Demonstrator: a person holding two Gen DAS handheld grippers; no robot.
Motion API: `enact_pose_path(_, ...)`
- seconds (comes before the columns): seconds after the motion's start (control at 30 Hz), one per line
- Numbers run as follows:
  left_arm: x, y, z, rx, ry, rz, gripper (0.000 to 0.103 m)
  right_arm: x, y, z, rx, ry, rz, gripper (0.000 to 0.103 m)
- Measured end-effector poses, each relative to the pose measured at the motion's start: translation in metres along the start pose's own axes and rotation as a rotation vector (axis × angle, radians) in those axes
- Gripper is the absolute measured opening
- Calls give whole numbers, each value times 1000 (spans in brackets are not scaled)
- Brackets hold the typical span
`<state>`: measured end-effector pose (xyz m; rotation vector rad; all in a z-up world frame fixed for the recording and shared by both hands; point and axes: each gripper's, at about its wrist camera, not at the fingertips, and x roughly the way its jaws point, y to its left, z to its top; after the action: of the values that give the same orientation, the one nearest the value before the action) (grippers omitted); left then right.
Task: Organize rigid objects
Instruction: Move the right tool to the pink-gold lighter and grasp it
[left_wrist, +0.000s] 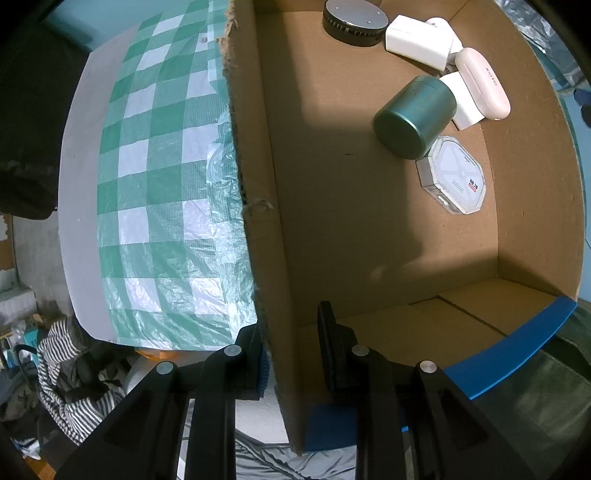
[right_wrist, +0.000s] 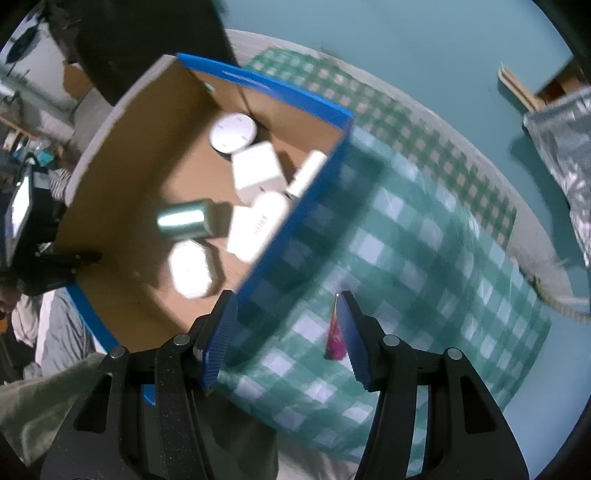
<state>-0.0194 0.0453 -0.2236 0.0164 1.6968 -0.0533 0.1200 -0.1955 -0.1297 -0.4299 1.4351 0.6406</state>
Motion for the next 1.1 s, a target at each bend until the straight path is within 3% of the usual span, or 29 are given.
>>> enact_pose_path(0.37, -1, -4, 1, -4, 0, 1, 23, 69, -58, -28, 145, 91, -6, 56)
enact_pose_path(0.63, -3, -7, 0, -10, -2, 1, 23, 104, -65, -37, 173, 91, 2, 56)
enact_pose_path(0.87, -3, -8, 0, -5, -3, 2, 23, 115, -60, -37, 170, 80, -41, 51)
enact_pose_path(1.1, -2, -9, 0, -1, -5, 1, 23, 114, -43, -37, 130, 72, -117, 22)
